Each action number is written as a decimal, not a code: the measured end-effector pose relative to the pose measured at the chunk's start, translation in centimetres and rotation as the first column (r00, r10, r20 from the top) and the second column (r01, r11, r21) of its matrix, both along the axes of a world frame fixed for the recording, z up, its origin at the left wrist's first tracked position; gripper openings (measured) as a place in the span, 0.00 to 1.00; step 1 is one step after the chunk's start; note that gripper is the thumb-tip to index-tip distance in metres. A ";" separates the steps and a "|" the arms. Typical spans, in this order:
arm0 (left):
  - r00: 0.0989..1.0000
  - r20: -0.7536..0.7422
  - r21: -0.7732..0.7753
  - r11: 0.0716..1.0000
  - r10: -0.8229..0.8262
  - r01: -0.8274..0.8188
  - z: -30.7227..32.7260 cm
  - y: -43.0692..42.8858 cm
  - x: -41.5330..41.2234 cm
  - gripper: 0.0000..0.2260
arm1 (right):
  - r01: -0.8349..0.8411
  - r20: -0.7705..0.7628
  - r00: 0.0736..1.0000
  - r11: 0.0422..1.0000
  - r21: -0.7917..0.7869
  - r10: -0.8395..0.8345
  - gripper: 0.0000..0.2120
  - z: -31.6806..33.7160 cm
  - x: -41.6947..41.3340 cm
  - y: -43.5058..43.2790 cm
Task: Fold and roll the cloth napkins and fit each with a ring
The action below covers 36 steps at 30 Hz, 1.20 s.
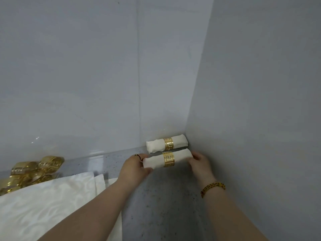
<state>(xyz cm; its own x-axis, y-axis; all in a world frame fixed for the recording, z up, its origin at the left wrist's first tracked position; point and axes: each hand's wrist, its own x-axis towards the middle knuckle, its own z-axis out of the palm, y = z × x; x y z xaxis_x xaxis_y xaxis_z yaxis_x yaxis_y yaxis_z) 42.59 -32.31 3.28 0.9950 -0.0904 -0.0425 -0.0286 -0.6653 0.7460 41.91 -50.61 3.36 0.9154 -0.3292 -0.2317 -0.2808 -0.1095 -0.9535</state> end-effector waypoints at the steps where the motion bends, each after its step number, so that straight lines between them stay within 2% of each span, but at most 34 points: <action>1: 1.000 -0.001 0.013 1.000 -0.003 0.003 -0.4 -0.3 0.5 0.18 | 0.002 0.027 1.000 1.000 -0.028 -0.002 0.11 -0.6 0.4 0.1; 7: 1.000 -0.006 0.071 0.997 -0.029 0.029 -2.4 -1.4 2.1 0.19 | 0.051 0.074 0.996 0.986 -0.157 -0.040 0.17 -2.7 1.3 1.3; 12: 1.000 0.016 0.083 0.997 -0.012 0.011 -2.4 -2.0 3.1 0.20 | 0.062 0.046 0.998 0.932 -0.357 -0.048 0.23 -3.5 1.3 1.7; 17: 0.999 0.019 0.143 0.989 -0.030 0.027 -2.5 -2.2 3.5 0.22 | -0.023 -0.010 1.000 0.875 -0.483 0.021 0.25 -4.0 0.5 2.3; 23: 0.999 -0.011 0.093 0.995 -0.037 0.038 -2.4 -2.2 3.4 0.25 | -0.099 -0.023 0.995 0.881 -0.463 0.100 0.25 -4.0 -0.7 1.9; 28: 0.997 -0.055 0.113 0.991 -0.062 0.068 -2.0 -1.8 2.4 0.30 | -0.145 -0.040 0.989 0.867 -0.476 0.144 0.25 -3.3 -1.8 1.9; 36: 0.998 0.004 0.116 0.992 -0.056 0.056 0.0 1.4 -2.4 0.23 | -0.155 -0.076 0.988 0.879 -0.451 0.135 0.22 -1.1 -6.0 3.2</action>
<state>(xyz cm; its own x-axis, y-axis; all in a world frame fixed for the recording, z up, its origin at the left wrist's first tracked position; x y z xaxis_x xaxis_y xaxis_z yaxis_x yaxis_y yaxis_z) 40.15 -30.94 3.31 0.9888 -0.1409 -0.0491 -0.0731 -0.7446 0.6635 35.93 -47.40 2.26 0.9538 -0.2721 -0.1275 -0.2665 -0.5698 -0.7774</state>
